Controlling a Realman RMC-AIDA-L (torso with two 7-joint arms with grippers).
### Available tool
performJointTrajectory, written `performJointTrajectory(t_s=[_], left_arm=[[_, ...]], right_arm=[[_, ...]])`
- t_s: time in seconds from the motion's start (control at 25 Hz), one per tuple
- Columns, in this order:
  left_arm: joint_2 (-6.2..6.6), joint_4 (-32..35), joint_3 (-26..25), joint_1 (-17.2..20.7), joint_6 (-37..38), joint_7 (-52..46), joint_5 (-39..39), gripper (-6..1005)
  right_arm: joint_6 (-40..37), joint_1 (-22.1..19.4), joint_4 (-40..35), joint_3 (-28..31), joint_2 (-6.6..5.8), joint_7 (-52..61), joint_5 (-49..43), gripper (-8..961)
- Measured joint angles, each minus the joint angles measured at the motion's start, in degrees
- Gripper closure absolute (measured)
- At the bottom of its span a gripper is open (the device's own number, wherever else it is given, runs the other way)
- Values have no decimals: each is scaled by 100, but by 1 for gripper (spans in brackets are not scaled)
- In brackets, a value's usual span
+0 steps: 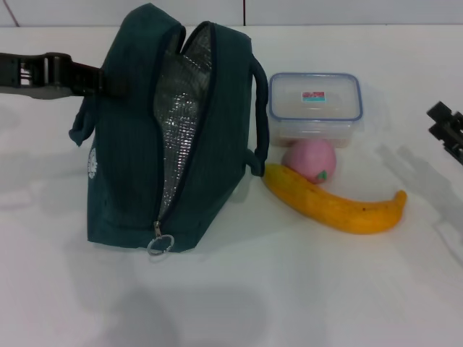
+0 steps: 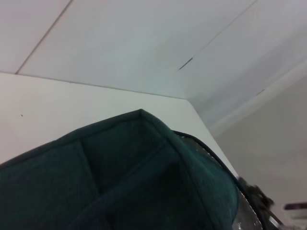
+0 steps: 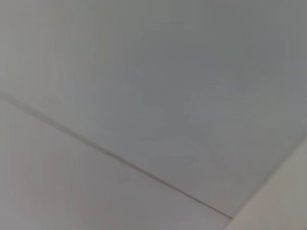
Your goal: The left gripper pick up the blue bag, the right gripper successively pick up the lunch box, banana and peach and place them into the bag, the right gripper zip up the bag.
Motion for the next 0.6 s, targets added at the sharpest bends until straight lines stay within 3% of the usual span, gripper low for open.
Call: performJointTrajectory(t_s=[0.36, 0.6], left_arm=[[-15, 106, 42, -56, 0, 35, 45, 954], [-21, 177, 47, -63, 0, 38, 37, 954]], right_arm=[[1272, 657, 4, -155, 66, 801, -3, 297], [1715, 813, 4, -267, 66, 972, 24, 307]])
